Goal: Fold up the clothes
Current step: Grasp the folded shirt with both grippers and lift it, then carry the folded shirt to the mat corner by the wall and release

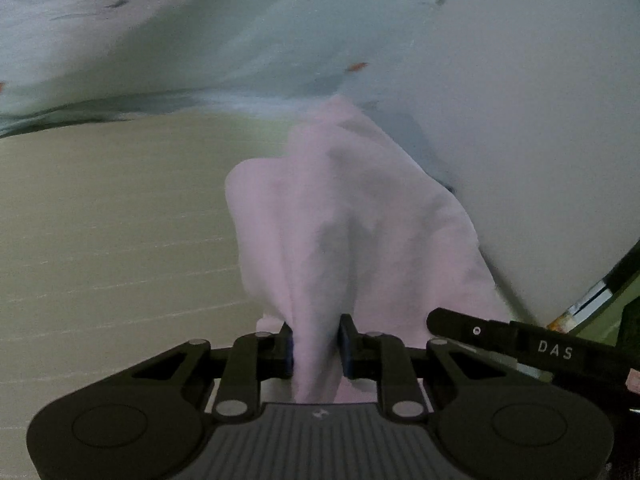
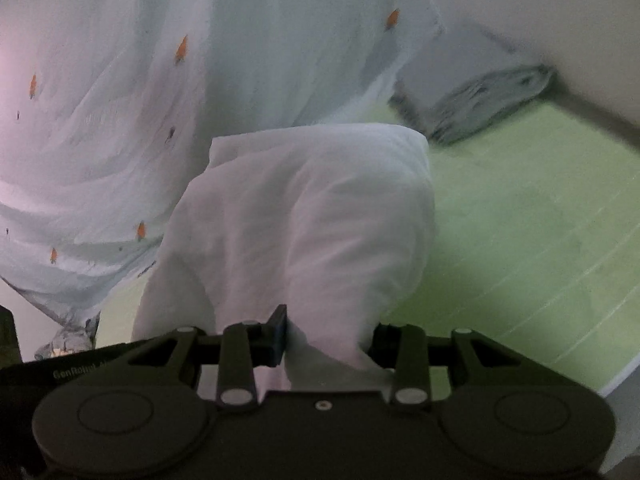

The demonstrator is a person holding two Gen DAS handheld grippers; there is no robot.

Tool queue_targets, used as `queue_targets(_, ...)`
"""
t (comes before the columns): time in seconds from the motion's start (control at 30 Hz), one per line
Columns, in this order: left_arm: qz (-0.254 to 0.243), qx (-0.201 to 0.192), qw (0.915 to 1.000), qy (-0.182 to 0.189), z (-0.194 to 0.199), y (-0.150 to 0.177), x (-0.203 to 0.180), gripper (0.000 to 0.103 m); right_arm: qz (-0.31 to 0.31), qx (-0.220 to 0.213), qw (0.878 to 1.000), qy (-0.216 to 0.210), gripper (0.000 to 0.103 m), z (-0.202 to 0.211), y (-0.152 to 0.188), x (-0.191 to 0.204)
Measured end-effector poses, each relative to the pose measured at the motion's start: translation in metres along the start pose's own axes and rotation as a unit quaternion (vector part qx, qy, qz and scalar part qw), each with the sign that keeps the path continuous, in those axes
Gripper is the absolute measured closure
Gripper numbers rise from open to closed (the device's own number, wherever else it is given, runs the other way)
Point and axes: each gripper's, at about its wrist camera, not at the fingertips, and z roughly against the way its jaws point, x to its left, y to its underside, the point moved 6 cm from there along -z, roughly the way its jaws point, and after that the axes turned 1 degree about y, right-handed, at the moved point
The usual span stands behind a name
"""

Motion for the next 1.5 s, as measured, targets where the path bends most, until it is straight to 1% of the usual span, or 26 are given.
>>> queue_targets(0.13, -0.001, -0.017, 0.9996, 0.024, -0.042, -0.031, -0.054, 0.082, 0.027, -0.013, 1.0, 0.008, 0.065, 0.01, -0.059, -0.053)
queue_targets(0.2, 0.0, -0.024, 0.9991, 0.035, -0.064, -0.046, -0.076, 0.082, 0.057, -0.019, 0.998, 0.011, 0.066, 0.012, -0.089, -0.071)
queue_targets(0.37, -0.003, -0.047, 0.9974, 0.055, -0.112, -0.086, -0.116, 0.082, 0.093, -0.032, 0.995, 0.009, 0.066, -0.001, -0.161, -0.108)
queue_targets(0.47, 0.005, -0.062, 0.9961, 0.062, -0.141, -0.121, -0.125, 0.082, 0.116, -0.049, 0.992, 0.016, 0.066, -0.02, -0.203, -0.114)
queue_targets(0.6, 0.006, -0.085, 0.9933, 0.077, -0.184, -0.177, -0.125, 0.082, 0.13, -0.084, 0.988, 0.011, 0.066, -0.054, -0.267, -0.119)
queue_targets(0.67, -0.003, -0.096, 0.9925, 0.076, -0.212, -0.206, -0.121, 0.081, 0.145, -0.104, 0.984, 0.015, 0.065, -0.08, -0.301, -0.122)
queue_targets(0.7, -0.01, -0.101, 0.9923, 0.071, -0.23, -0.221, -0.119, 0.079, 0.157, -0.112, 0.981, 0.02, 0.064, -0.097, -0.317, -0.124)
queue_targets(0.73, -0.009, -0.097, 0.9933, 0.062, -0.252, -0.232, -0.112, 0.072, 0.167, -0.117, 0.979, 0.03, 0.058, -0.117, -0.33, -0.128)
queue_targets(0.77, -0.007, -0.09, 0.9945, 0.052, -0.274, -0.243, -0.103, 0.069, 0.173, -0.117, 0.977, 0.043, 0.049, -0.137, -0.341, -0.134)
queue_targets(0.8, 0.0, -0.072, 0.9969, 0.033, -0.302, -0.248, -0.092, 0.065, 0.177, -0.11, 0.976, 0.068, 0.045, -0.162, -0.347, -0.142)
queue_targets(0.83, 0.002, -0.047, 0.9988, 0.012, -0.326, -0.248, -0.084, 0.062, 0.18, -0.1, 0.974, 0.095, 0.04, -0.188, -0.352, -0.151)
queue_targets(0.87, 0.003, -0.021, 0.9997, -0.009, -0.348, -0.247, -0.076, 0.06, 0.18, -0.09, 0.972, 0.124, 0.04, -0.209, -0.353, -0.158)
queue_targets(0.9, -0.001, -0.016, 0.9998, -0.013, -0.358, -0.242, -0.069, 0.059, 0.185, -0.09, 0.967, 0.149, 0.04, -0.222, -0.348, -0.161)
queue_targets(0.93, -0.006, -0.015, 0.9998, -0.015, -0.366, -0.235, -0.062, 0.052, 0.192, -0.093, 0.962, 0.171, 0.035, -0.234, -0.341, -0.163)
queue_targets(0.97, -0.011, -0.013, 0.9997, -0.016, -0.374, -0.229, -0.056, 0.046, 0.198, -0.097, 0.956, 0.194, 0.025, -0.246, -0.334, -0.165)
queue_targets(1.0, -0.011, -0.025, 0.9995, -0.014, -0.373, -0.222, -0.051, 0.029, 0.218, -0.11, 0.948, 0.206, 0.019, -0.249, -0.323, -0.162)
queue_targets(1.03, -0.007, -0.024, 0.9996, -0.016, -0.377, -0.221, -0.046, 0.015, 0.241, -0.126, 0.938, 0.215, 0.008, -0.249, -0.312, -0.157)
queue_targets(1.07, -0.002, -0.019, 0.9996, -0.02, -0.382, -0.222, -0.04, 0.012, 0.254, -0.124, 0.934, 0.22, 0.0, -0.252, -0.3, -0.156)
queue_targets(1.1, 0.005, -0.009, 0.9998, -0.019, -0.386, -0.218, -0.036, 0.011, 0.263, -0.116, 0.931, 0.225, 0.001, -0.256, -0.289, -0.155)
queue_targets(1.13, 0.013, -0.003, 0.9998, -0.015, -0.39, -0.218, -0.031, 0.011, 0.263, -0.098, 0.932, 0.227, 0.0, -0.263, -0.277, -0.157)
queue_targets(1.23, 0.022, 0.0, 0.9997, -0.014, -0.391, -0.216, -0.023, 0.009, 0.252, -0.104, 0.933, 0.233, 0.0, -0.265, -0.265, -0.155)
queue_targets(1.27, 0.007, -0.003, 0.9998, -0.02, -0.385, -0.215, -0.027, 0.009, 0.248, -0.099, 0.935, 0.233, 0.0, -0.262, -0.265, -0.154)
queue_targets(1.37, -0.04, -0.022, 0.9977, -0.05, -0.361, -0.212, -0.036, 0.009, 0.235, -0.09, 0.939, 0.236, 0.0, -0.242, -0.262, -0.156)
queue_targets(1.4, -0.047, -0.031, 0.9969, -0.054, -0.35, -0.211, -0.039, 0.008, 0.225, -0.092, 0.942, 0.233, 0.0, -0.231, -0.258, -0.155)
queue_targets(1.43, -0.052, -0.041, 0.9961, -0.058, -0.338, -0.211, -0.042, 0.005, 0.213, -0.094, 0.945, 0.23, 0.0, -0.221, -0.253, -0.152)
queue_targets(1.5, -0.054, -0.059, 0.9954, -0.054, -0.308, -0.209, -0.048, 0.001, 0.181, -0.1, 0.955, 0.212, 0.0, -0.198, -0.242, -0.148)
